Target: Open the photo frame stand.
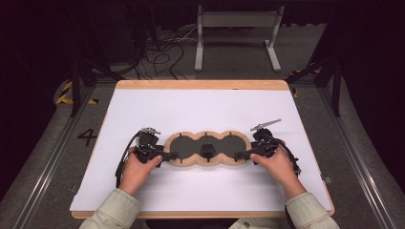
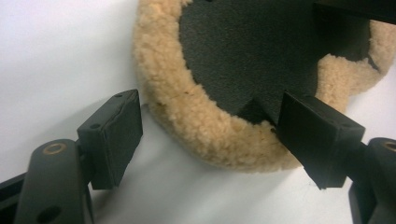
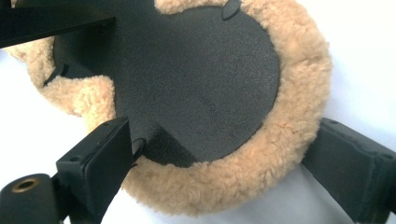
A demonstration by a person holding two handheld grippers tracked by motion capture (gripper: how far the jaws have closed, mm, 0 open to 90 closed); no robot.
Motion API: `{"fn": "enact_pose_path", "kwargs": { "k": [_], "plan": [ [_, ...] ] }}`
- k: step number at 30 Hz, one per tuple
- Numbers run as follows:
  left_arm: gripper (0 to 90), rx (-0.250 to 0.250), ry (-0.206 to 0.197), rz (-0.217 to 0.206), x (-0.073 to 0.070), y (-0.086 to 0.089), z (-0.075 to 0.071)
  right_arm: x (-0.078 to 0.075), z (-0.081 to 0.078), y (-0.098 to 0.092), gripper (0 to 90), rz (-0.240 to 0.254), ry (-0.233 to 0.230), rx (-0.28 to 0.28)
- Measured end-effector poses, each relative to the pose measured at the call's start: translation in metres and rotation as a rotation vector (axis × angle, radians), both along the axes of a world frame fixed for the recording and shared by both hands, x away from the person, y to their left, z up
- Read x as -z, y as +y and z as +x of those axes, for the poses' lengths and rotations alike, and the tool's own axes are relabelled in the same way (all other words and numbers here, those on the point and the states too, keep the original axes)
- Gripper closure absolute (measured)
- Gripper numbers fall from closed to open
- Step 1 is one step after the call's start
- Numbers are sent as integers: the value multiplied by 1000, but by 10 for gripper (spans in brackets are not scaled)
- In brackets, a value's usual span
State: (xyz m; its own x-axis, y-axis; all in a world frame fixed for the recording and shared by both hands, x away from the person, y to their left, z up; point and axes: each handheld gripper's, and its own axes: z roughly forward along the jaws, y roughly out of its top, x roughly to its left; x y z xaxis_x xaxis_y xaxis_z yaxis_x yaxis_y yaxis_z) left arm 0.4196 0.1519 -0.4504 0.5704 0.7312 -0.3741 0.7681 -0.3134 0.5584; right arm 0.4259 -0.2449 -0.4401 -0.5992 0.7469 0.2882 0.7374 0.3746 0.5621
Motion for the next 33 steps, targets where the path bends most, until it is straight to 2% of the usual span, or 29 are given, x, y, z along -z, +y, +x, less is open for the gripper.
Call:
{"fn": "enact_pose_path", "kwargs": {
  "k": [6, 12, 14, 16, 17, 19, 26, 32, 33],
  "plan": [
    [225, -20, 15, -11, 0, -5, -2, 0, 0, 1, 97, 1, -1, 7],
    [280, -55, 33, -42, 0, -2, -1, 0, -1, 1, 112, 3, 2, 34],
    [279, -52, 25, -28, -1, -3, -2, 0, -2, 1, 137, 10, -4, 66],
    [282, -52, 27, -19, -2, -5, -4, 0, -4, 2, 181, 23, -11, 124],
    [284, -52, 27, -19, -2, -5, -4, 0, -4, 2, 181, 23, -11, 124],
    [291, -53, 33, -22, -2, -5, -4, 0, -5, 4, 186, 10, -21, 161],
    [307, -66, 28, -22, -3, -5, -6, 0, -7, 6, 191, 4, -32, 176],
    [338, -68, 3, -4, -7, -5, -8, -5, -9, 5, 263, -5, -47, 191],
    [344, -74, -5, -3, -7, -6, -9, -7, -11, 4, 298, -5, -57, 203]
  ]
}}
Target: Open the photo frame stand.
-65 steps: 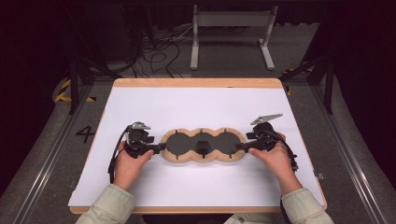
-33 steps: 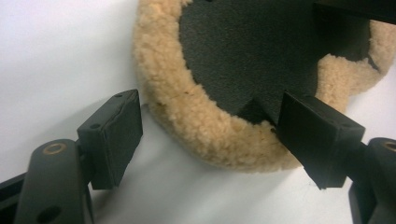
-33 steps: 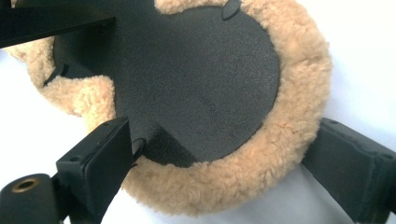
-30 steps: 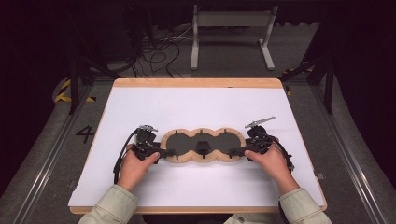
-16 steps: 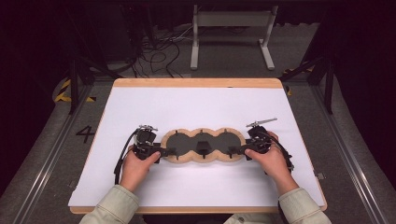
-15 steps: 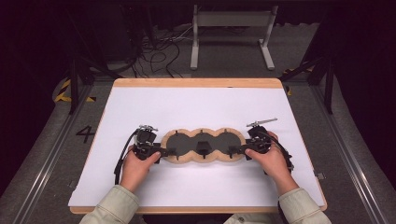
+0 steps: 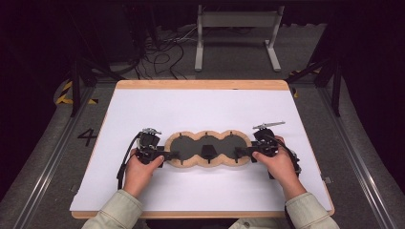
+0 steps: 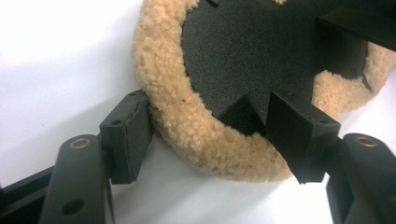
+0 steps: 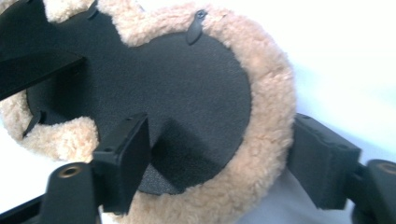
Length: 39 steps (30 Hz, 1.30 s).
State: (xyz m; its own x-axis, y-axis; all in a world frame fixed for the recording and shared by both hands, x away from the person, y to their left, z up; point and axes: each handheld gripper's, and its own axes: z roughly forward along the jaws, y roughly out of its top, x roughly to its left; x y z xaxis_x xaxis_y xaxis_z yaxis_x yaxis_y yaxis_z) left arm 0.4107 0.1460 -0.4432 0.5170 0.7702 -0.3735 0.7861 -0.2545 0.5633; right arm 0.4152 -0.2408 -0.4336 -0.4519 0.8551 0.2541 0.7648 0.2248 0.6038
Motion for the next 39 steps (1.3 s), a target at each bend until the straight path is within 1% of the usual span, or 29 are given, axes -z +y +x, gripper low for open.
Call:
{"fn": "enact_pose_path", "kwargs": {
  "k": [1, 3, 4, 6, 8, 9, 10, 11, 13, 18, 19, 21, 23, 26, 27, 28, 29, 30, 31, 32, 33, 39],
  "plan": [
    [344, -3, -6, 3, -1, 0, -1, 0, 0, 0, 298, 0, 0, 0],
    [370, -12, -31, 19, -4, 0, -3, -2, -2, -2, 350, 7, -10, 15],
    [386, -14, -42, 18, -5, 1, -4, -4, -3, -4, 379, 10, -20, 16],
    [411, -23, -55, 25, -8, 1, -5, -7, -6, -5, 425, 6, -37, 11],
    [432, -31, -69, 42, -9, 1, -7, -9, -8, -6, 462, -2, -49, 3],
    [443, -33, -73, 40, -10, 1, -8, -11, -9, -7, 484, -6, -57, -3],
    [459, -33, -73, 40, -10, 1, -8, -11, -9, -7, 484, -6, -57, -3],
    [459, -37, -81, 41, -12, 1, -9, -13, -10, -8, 508, -13, -69, -10],
    [488, -41, -94, 42, -13, 2, -10, -16, -12, -9, 541, -17, -80, -18],
    [531, -38, -106, 36, -15, 4, -12, -19, -16, -16, 630, -1, -94, -36],
    [538, -42, -110, 39, -15, 4, -13, -20, -17, -18, 675, 1, -99, -40],
    [546, -43, -115, 40, -16, 4, -14, -22, -18, -22, 719, 11, -100, -43],
    [548, -46, -120, 45, -16, 3, -14, -23, -19, -22, 737, 1, -112, -46],
    [549, -46, -120, 48, -16, 3, -15, -24, -20, -21, 742, -10, -117, -41],
    [558, -58, -134, 50, -17, 3, -16, -24, -20, -21, 760, -13, -118, -34],
    [569, -60, -142, 49, -18, 3, -17, -24, -21, -21, 761, -10, -118, -30],
    [578, -60, -153, 58, -19, 2, -17, -24, -21, -20, 761, -10, -118, -29],
    [580, -60, -153, 58, -19, 2, -17, -24, -21, -20, 761, -10, -118, -29],
    [586, -61, -169, 67, -20, 1, -18, -25, -21, -19, 763, -13, -124, -26],
    [586, -67, -171, 67, -20, 1, -19, -25, -21, -19, 763, -13, -124, -26],
    [592, -63, -176, 69, -21, 2, -19, -25, -22, -19, 764, -9, -127, -23],
    [624, -69, -161, 53, -20, 4, -19, -25, -23, -18, 766, -9, -131, -21]
  ]
}}
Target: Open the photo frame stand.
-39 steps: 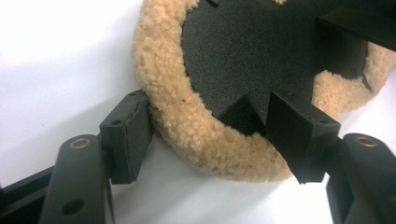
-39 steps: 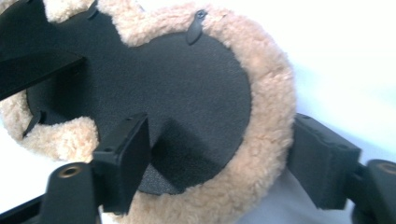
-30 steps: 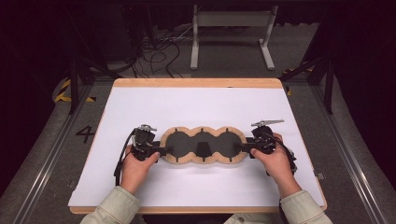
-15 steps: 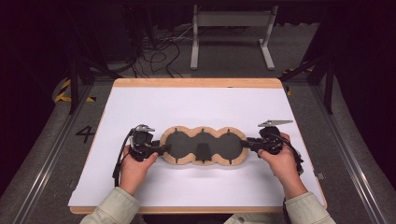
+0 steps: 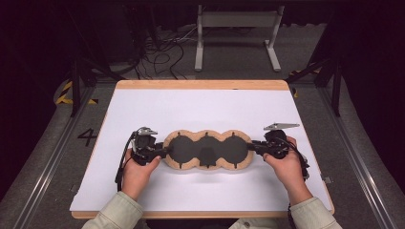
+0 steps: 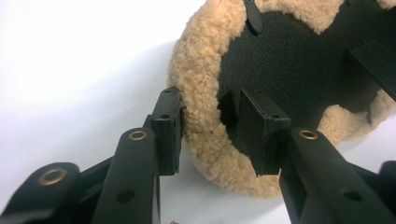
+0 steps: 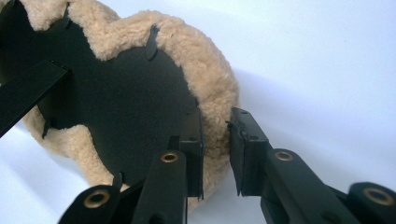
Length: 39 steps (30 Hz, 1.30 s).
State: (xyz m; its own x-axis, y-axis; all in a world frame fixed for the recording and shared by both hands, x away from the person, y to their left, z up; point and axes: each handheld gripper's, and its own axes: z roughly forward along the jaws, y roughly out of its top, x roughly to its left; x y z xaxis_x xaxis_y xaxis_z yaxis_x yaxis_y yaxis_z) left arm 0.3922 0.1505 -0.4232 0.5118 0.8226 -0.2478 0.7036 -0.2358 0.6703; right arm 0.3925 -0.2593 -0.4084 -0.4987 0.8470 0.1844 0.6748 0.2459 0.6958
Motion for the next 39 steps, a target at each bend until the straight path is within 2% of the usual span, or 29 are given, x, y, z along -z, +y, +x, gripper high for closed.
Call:
{"fn": "enact_pose_path", "kwargs": {
  "k": [2, 5, 6, 9, 16, 20, 23, 24, 28, 31, 32, 33, 34, 35, 36, 38, 39],
  "plan": [
    [645, -5, 0, -5, 0, 2, 0, 0, 0, 0, 767, 0, -3, 3],
    [759, -14, -7, -10, -2, 4, 0, 0, -1, 0, 768, 1, -5, 6],
    [760, -21, -14, 6, -2, 3, -1, 0, -1, 1, 769, -1, -7, 9],
    [761, -19, -20, 14, -2, 3, -2, 0, -1, 1, 769, -2, -6, 9],
    [763, -24, -27, 9, -3, 3, -3, -1, -2, 1, 769, -3, -9, 11],
    [767, -21, -48, 5, -6, 3, -5, -2, -3, 1, 777, -4, -21, 16],
    [773, -31, -89, 5, -11, 3, -8, -4, -5, 2, 781, -2, -40, 23],
    [775, -31, -89, 5, -11, 3, -8, -4, -5, 2, 781, -2, -40, 23],
    [780, -53, -157, 10, -18, 4, -13, -10, -7, 5, 793, 7, -96, 12],
    [781, -44, -223, 16, -21, 6, -16, -11, -8, 7, 795, -1, -133, 13],
    [781, -44, -223, 16, -21, 6, -16, -11, -8, 7, 795, -1, -133, 13],
    [780, -41, -266, 24, -22, 6, -18, -10, -9, 7, 796, -5, -155, 12],
    [780, -41, -266, 24, -22, 6, -18, -9, -9, 7, 797, -4, -162, 9],
    [780, -20, -340, 48, -21, 5, -22, -9, -10, 6, 799, -4, -171, 8],
    [778, -20, -340, 48, -21, 5, -22, -9, -10, 6, 799, -4, -171, 8],
    [776, 17, -399, 52, -16, 6, -24, -5, -10, 6, 811, -31, -195, -14],
    [773, 39, -404, 66, -12, 8, -24, -3, -10, 5, 812, -32, -204, -19]
  ]
}}
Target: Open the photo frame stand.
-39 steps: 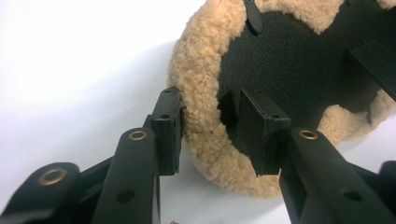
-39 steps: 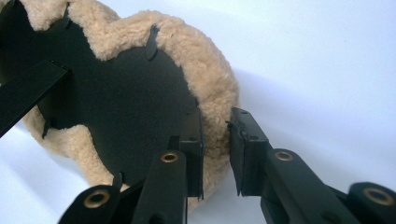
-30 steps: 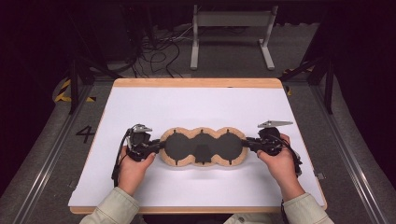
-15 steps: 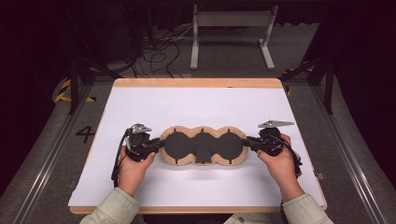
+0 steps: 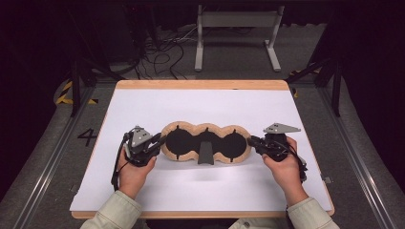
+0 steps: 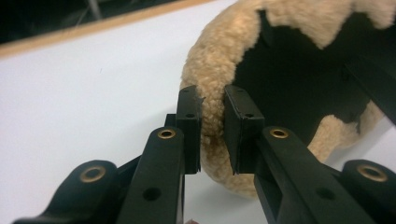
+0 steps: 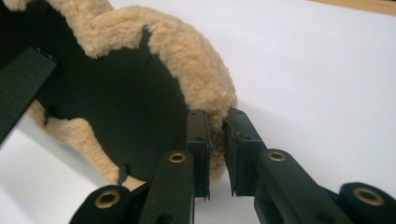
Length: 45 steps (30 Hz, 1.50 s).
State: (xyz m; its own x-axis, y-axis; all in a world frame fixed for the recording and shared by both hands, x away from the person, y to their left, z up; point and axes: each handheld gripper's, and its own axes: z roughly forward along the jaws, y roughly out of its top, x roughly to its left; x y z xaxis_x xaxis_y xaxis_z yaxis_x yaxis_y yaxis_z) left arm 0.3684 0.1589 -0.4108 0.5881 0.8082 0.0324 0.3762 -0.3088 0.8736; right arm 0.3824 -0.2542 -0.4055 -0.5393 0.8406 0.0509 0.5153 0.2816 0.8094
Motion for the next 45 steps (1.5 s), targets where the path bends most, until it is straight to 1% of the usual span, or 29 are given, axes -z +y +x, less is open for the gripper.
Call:
{"fn": "enact_pose_path", "kwargs": {
  "k": [1, 2, 3, 4, 5, 6, 7, 10, 12, 13, 14, 15, 16, 17, 18, 20, 22, 24, 27, 28, 30, 32, 33, 36, 38, 41, 42, 44, 45],
  "plan": [
    [772, 13, 11, 1, 2, 2, 0, 1, -2, -2, 817, 21, -7, -15],
    [772, 24, 26, -2, 4, 5, 1, 0, -3, -3, 819, 23, -15, -31],
    [774, 29, 48, 6, 6, 7, 1, -1, -5, -3, 820, 18, -20, -47],
    [779, 32, 56, 15, 7, 8, 1, -3, -8, -3, 821, 16, -33, -62],
    [783, 32, 56, 15, 7, 8, 1, -4, -10, -3, 821, 14, -39, -71],
    [786, 35, 77, 11, 7, 10, -1, -4, -12, -3, 821, 11, -41, -78],
    [792, 40, 81, 4, 7, 11, -2, -5, -13, -3, 821, 13, -37, -84],
    [796, 59, 112, -26, 7, 17, -5, -8, -15, -4, 818, 20, -29, -98],
    [796, 66, 118, -32, 7, 18, -6, -9, -16, -4, 816, 21, -21, -103],
    [796, 75, 126, -37, 6, 20, -6, -10, -17, -4, 815, 20, -14, -109],
    [789, 78, 135, -47, 6, 21, -7, -13, -18, -5, 805, 9, 11, -133],
    [785, 90, 144, -59, 6, 22, -8, -15, -18, -5, 803, 5, 25, -144],
    [781, 90, 144, -59, 6, 22, -8, -15, -18, -5, 803, 5, 25, -144],
    [777, 106, 144, -50, 5, 23, -11, -18, -19, -7, 801, 0, 54, -176],
    [775, 106, 144, -50, 5, 23, -11, -18, -19, -7, 801, 0, 54, -176],
    [772, 117, 148, -46, 4, 24, -14, -20, -21, -9, 800, -5, 66, -199],
    [767, 135, 164, -61, 4, 26, -18, -22, -24, -11, 800, -12, 86, -230],
    [765, 144, 173, -68, 4, 27, -19, -23, -25, -11, 800, -11, 94, -238],
    [760, 156, 175, -56, 3, 28, -22, -25, -27, -13, 802, -26, 116, -277],
    [759, 156, 182, -55, 3, 28, -25, -25, -27, -13, 803, -26, 124, -285],
    [757, 167, 183, -46, 3, 28, -27, -26, -28, -15, 807, -26, 141, -314],
    [755, 172, 191, -48, 3, 29, -29, -27, -29, -16, 811, -32, 153, -329],
    [755, 179, 192, -43, 3, 30, -29, -28, -29, -16, 811, -38, 157, -337],
    [754, 196, 200, -44, 3, 32, -32, -29, -31, -16, 810, -52, 175, -363],
    [753, 198, 210, -51, 4, 32, -33, -30, -32, -16, 809, -58, 178, -373],
    [745, 200, 205, -36, 3, 32, -35, -30, -32, -16, 809, -67, 180, -387],
    [738, 191, 206, -34, 4, 31, -37, -31, -33, -16, 807, -70, 180, -391],
    [731, 179, 209, -10, 4, 30, -41, -31, -33, -16, 795, -77, 179, -399],
    [728, 168, 209, -7, 4, 30, -42, -31, -33, -17, 793, -79, 179, -405]
  ]
}}
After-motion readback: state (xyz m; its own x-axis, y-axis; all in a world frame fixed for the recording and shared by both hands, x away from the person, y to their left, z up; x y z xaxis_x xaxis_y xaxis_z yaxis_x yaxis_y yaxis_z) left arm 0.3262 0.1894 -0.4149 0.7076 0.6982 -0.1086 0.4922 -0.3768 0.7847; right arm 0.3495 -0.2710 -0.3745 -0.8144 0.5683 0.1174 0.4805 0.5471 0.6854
